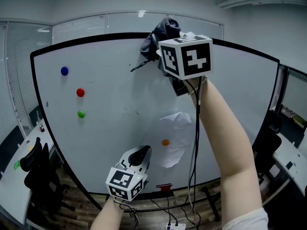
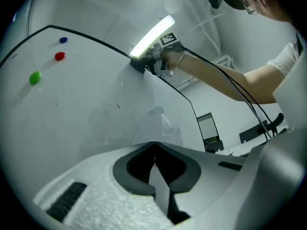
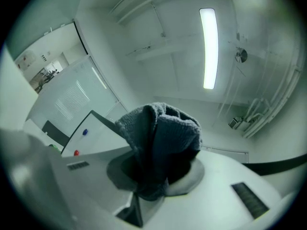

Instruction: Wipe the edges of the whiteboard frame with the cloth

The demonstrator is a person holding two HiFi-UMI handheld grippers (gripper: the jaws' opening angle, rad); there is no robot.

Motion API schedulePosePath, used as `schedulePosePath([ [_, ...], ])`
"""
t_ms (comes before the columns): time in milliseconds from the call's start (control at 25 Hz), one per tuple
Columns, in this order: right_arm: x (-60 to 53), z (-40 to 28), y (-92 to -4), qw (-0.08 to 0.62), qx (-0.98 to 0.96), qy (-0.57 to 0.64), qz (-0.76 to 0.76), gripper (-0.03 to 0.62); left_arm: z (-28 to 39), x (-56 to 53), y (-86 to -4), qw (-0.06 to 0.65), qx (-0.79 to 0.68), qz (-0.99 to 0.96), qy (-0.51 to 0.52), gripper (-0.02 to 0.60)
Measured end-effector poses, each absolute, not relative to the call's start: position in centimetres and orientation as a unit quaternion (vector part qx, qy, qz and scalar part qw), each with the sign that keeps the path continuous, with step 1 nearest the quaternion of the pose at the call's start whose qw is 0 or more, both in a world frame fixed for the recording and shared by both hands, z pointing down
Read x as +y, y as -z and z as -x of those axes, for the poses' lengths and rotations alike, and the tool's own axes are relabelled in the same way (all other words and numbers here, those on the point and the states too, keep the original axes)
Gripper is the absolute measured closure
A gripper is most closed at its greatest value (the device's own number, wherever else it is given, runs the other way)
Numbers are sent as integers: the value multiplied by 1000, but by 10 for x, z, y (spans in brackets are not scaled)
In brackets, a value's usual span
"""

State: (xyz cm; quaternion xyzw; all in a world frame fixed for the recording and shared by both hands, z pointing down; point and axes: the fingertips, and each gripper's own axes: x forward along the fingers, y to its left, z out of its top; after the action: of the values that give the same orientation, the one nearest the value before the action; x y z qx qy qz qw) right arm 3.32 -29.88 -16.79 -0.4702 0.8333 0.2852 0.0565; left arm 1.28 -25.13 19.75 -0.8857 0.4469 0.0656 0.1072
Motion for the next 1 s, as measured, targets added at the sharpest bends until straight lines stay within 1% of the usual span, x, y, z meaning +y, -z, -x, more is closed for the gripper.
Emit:
schedulePosePath([
  [200, -301, -59, 168, 61, 822, -288, 487, 517, -31, -257, -188, 112, 426, 894, -79, 563],
  [400, -304, -92, 171, 57, 809, -295, 505, 517, -66, -264, -193, 134, 417, 898, -46, 563],
  [640, -306, -136, 168, 63, 805, -298, 509, 517, -105, -265, -203, 129, 409, 902, -52, 563],
  [840, -316, -192, 174, 57, 805, -309, 504, 517, -161, -281, -200, 143, 429, 891, -49, 563],
  [1000, -322, -236, 177, 48, 800, -321, 504, 517, -219, -287, -195, 138, 422, 894, -63, 563],
])
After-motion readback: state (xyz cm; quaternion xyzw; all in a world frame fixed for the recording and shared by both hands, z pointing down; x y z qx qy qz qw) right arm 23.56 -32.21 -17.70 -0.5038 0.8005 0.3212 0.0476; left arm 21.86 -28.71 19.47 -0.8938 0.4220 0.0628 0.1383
